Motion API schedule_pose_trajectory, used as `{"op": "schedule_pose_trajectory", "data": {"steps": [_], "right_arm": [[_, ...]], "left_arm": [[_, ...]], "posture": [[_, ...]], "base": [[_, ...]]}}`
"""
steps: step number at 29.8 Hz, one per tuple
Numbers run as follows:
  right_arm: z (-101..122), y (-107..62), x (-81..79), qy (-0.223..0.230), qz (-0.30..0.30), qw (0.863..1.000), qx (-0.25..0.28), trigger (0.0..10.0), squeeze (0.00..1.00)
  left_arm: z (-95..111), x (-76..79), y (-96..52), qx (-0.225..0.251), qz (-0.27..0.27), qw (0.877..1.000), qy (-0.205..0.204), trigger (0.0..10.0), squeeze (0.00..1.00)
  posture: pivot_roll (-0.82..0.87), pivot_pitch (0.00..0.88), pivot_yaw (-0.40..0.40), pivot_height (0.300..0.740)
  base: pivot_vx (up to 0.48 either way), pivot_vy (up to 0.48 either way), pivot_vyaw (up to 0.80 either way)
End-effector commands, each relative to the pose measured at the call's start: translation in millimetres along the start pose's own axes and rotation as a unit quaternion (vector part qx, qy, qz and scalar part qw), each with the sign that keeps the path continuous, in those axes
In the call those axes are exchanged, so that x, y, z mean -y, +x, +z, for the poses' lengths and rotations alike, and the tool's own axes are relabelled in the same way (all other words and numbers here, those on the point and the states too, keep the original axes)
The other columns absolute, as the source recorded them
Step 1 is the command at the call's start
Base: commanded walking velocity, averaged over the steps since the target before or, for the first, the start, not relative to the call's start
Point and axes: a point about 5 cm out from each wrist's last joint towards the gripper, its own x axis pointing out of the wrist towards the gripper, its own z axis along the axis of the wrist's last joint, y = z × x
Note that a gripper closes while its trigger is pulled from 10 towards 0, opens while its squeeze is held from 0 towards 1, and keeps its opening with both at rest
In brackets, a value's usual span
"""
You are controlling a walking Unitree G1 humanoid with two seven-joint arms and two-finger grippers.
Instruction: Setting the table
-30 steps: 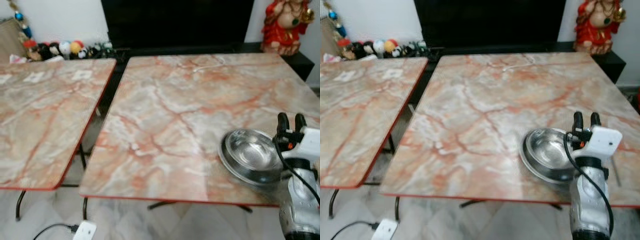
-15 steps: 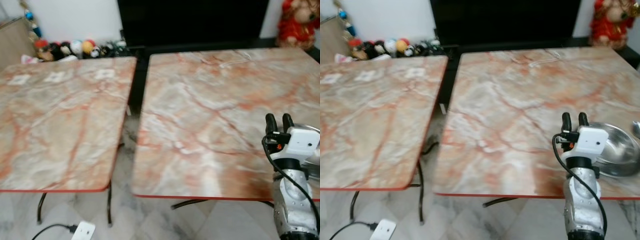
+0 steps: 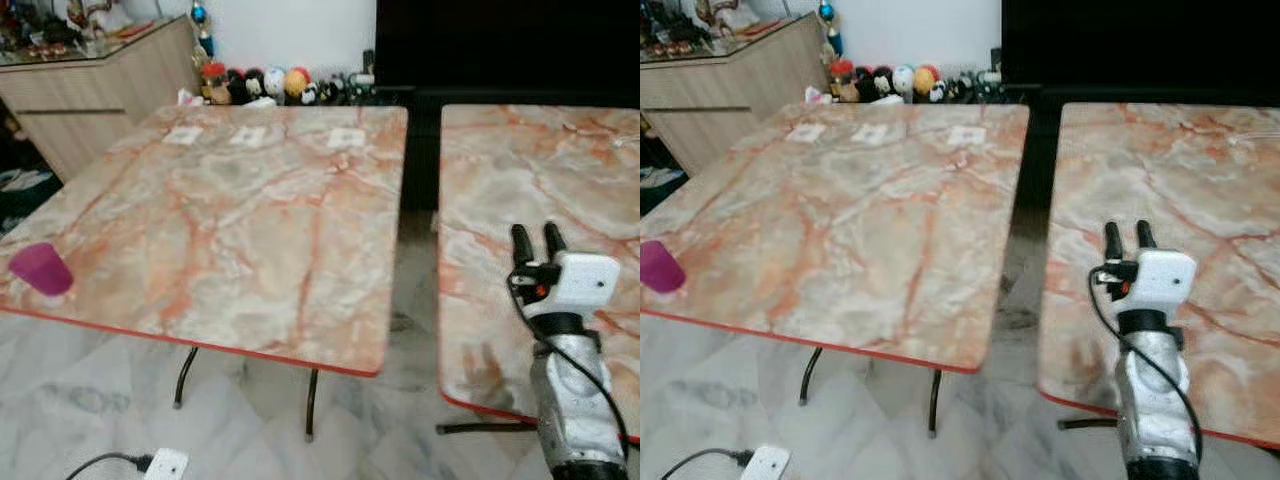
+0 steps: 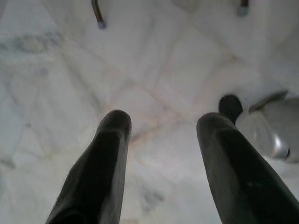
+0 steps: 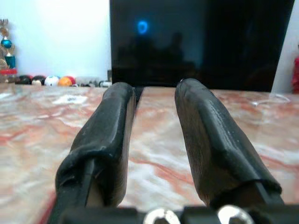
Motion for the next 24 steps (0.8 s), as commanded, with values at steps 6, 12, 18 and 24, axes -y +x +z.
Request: {"op": "schedule_pose_trajectory", "data": {"steps": [6,12,18,24], "right_arm": [[5.8,3.3,-7.8,0.002,0.016,1.0,0.014,10.0,0.0],[6.4,3.7,-9.7,0.0,0.019,1.0,0.015,10.0,0.0],[6.9,3.4,-11.7,0.0,0.022,1.0,0.015,10.0,0.0],[8.2,3.5,-12.3,-0.001,0.024,1.0,0.017,10.0,0.0]], "left_arm": [[-9.8,-1.4,-2.3,-0.015,0.001,1.0,-0.007,10.0,0.0],[-9.9,-0.6,-2.3,-0.015,0.001,1.0,-0.007,10.0,0.0],[-10.1,-0.4,-2.3,-0.015,0.001,1.0,-0.008,10.0,0.0],[-10.4,-0.4,-2.4,-0.015,0.001,1.0,-0.009,10.0,0.0]], "posture": [[0.04,0.0,0.043,0.74],[0.04,0.0,0.04,0.74],[0.04,0.0,0.039,0.74],[0.04,0.0,0.038,0.74]], "base": [[0.0,0.48,0.0],[0.0,0.48,0.0],[0.0,0.48,0.0],[0.0,0.48,0.0]]}}
